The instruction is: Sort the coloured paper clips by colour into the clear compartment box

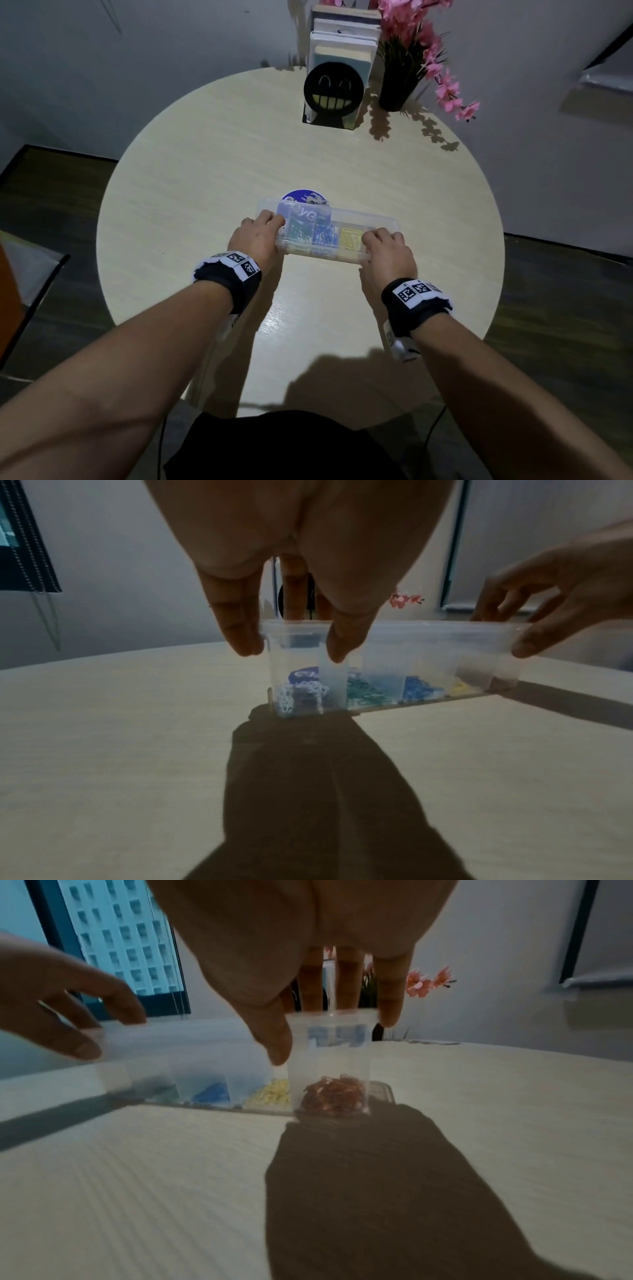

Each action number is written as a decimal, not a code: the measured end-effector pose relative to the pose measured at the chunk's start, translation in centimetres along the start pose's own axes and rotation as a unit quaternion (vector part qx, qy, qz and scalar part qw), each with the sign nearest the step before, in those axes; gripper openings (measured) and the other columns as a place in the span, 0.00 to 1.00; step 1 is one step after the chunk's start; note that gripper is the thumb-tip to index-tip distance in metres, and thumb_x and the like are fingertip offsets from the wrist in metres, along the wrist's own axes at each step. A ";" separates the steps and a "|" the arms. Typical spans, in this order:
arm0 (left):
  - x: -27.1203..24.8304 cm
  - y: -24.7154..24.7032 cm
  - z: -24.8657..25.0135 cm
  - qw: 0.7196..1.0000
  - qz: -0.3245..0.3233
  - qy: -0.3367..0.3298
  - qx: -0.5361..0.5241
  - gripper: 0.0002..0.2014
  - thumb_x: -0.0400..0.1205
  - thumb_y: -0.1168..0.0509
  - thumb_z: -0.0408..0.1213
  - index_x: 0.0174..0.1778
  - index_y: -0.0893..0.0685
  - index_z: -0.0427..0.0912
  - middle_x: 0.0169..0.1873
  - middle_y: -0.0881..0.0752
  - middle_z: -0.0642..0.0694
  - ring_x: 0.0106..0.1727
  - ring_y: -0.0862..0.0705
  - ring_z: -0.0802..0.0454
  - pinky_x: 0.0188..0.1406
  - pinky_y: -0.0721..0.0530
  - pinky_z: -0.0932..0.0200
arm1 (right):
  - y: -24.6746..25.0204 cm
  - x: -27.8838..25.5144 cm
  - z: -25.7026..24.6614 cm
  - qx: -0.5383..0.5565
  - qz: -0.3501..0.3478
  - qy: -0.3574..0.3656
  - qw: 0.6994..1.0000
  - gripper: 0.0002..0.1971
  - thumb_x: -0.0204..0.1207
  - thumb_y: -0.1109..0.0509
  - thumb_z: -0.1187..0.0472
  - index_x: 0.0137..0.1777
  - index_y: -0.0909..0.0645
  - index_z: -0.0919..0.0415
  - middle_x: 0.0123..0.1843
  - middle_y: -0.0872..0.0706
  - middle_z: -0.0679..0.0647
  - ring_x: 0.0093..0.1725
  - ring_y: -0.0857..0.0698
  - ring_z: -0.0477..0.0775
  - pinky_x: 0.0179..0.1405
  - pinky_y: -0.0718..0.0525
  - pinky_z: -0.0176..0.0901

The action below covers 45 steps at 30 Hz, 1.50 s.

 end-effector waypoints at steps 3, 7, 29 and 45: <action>-0.9 0.0 1.0 0.999 0.037 -0.012 0.034 0.21 0.81 0.39 0.46 0.71 0.28 0.49 0.75 0.31 0.43 0.75 0.35 0.39 0.70 0.35 0.40 | 0.6 -0.5 -0.3 -0.012 0.023 -0.013 1.000 0.22 0.67 0.29 0.53 0.62 0.24 0.53 0.69 0.25 0.50 0.64 0.27 0.58 0.64 0.30 0.57; -1.3 -0.4 2.6 0.999 0.018 -0.044 0.026 0.24 0.82 0.41 0.47 0.75 0.31 0.48 0.77 0.33 0.43 0.75 0.36 0.41 0.71 0.33 0.43 | 0.2 -0.4 -1.2 0.009 0.011 -0.025 1.000 0.28 0.69 0.30 0.46 0.67 0.28 0.56 0.72 0.28 0.53 0.67 0.29 0.60 0.64 0.27 0.56; 8.3 0.5 3.4 0.984 -0.158 0.018 0.082 0.44 0.79 0.36 0.44 0.84 0.59 0.48 0.84 0.63 0.43 0.84 0.62 0.37 0.81 0.54 0.35 | 1.3 8.7 -0.4 0.035 -0.064 -0.083 0.994 0.38 0.69 0.26 0.46 0.76 0.36 0.60 0.79 0.38 0.56 0.73 0.35 0.64 0.71 0.28 0.58; -1.8 7.8 0.1 0.986 -0.047 0.019 -0.160 0.27 0.81 0.38 0.36 0.78 0.31 0.44 0.77 0.28 0.42 0.76 0.28 0.45 0.72 0.32 0.57 | 4.4 2.9 -1.4 0.151 -0.083 -0.072 0.982 0.24 0.72 0.31 0.45 0.65 0.23 0.55 0.73 0.26 0.55 0.68 0.24 0.61 0.67 0.24 0.53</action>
Point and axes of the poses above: each hand's wrist, its own x-axis towards the middle knuckle, its own y-axis out of the back of the hand, z = x × y, the point moved 9 cm from there along x, towards the middle knuckle
